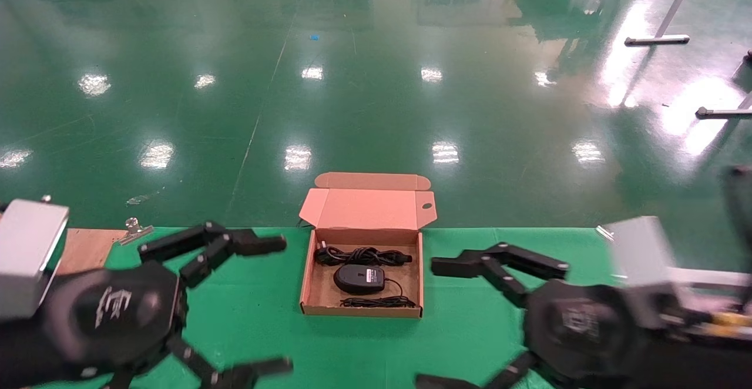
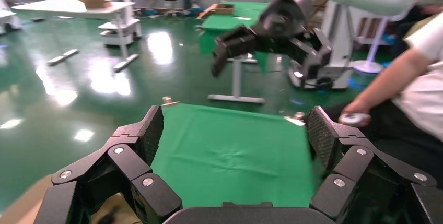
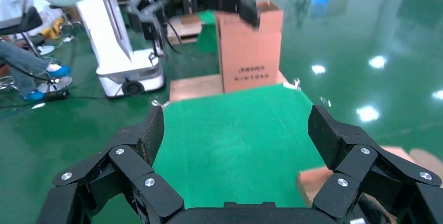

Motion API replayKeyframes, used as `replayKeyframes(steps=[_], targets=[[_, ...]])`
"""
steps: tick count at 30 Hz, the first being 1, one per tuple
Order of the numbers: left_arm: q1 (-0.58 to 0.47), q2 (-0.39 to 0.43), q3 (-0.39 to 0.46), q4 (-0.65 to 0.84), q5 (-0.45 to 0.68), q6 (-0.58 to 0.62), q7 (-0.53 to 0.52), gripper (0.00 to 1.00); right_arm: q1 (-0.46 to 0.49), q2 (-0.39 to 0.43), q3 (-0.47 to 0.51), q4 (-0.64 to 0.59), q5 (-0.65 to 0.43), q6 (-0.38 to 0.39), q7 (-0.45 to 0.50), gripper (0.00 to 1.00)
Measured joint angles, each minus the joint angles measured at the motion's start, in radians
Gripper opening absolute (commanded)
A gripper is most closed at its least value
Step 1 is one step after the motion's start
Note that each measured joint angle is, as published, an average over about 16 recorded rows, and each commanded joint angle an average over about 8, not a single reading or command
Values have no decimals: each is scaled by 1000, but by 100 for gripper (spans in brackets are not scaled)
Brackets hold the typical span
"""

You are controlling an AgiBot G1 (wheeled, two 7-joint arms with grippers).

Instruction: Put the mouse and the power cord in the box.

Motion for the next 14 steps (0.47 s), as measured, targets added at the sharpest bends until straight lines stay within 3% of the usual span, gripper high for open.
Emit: replayKeyframes(steps=[7,14], targets=[[34,-12,-35,-87,-5,11,-71,100,-47,59,100,47,60,-67,9,100],[43,-15,-44,-113,-6,15,-89,100,-64,80,136,64,83,-91,12,100]])
